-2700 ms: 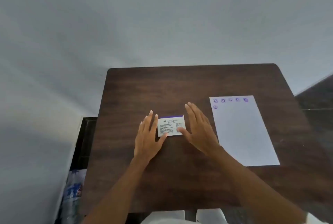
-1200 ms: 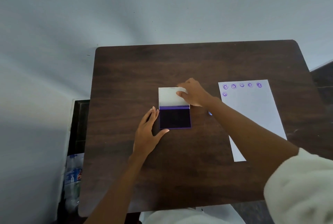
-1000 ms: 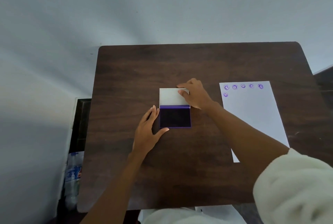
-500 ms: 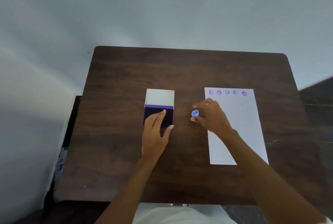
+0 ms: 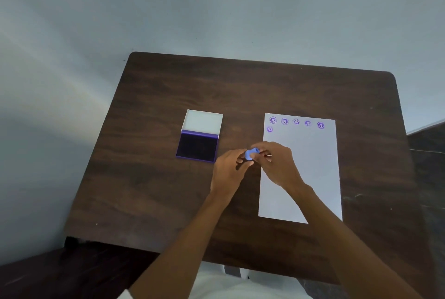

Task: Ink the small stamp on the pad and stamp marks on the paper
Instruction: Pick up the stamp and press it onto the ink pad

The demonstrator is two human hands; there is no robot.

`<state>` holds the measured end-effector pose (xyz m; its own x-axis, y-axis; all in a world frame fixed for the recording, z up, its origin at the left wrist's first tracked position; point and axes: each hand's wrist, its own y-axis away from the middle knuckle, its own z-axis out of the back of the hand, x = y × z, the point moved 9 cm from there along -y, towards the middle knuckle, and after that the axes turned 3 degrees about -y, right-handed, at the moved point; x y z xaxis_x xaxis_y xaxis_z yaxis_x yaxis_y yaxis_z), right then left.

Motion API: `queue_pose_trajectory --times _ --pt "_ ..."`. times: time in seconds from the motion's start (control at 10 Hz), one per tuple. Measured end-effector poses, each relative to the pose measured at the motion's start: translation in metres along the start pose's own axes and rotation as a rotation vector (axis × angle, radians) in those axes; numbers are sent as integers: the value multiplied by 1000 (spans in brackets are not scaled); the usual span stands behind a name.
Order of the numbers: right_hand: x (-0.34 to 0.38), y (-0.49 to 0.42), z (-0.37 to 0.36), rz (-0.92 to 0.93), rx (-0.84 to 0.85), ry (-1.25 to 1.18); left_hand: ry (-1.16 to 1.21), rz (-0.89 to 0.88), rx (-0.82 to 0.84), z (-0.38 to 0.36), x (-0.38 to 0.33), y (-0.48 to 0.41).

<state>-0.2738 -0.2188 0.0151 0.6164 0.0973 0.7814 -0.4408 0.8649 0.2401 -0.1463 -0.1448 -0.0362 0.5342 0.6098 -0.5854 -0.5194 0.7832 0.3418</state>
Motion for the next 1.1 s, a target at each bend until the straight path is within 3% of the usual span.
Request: queue_pose_trajectory --times 0.1,0.3,0.4,0.5,0.7,0.9,1.0,1.1 --pt "4 2 0 37 71 -67 185 -207 -7 11 -13 13" --pt "10 -11 -4 57 35 21 296 -131 -2 8 0 2" --pt "9 -18 3 27 -28 -29 285 16 -30 6 21 -6" --pt "7 -22 11 -8 -63 -44 274 -20 -115 13 16 -14" --pt "-7 -14 19 -175 -92 -213 103 -83 -211 7 3 -14" --pt "-4 -3 9 -290 -89 -521 -126 -236 -76 4 -10 -14" --pt "4 -2 2 -269 -107 -523 -78 -389 -121 41 -7 -3" --pt "15 -4 -11 -247 -119 -485 -82 -503 -430 106 22 12"
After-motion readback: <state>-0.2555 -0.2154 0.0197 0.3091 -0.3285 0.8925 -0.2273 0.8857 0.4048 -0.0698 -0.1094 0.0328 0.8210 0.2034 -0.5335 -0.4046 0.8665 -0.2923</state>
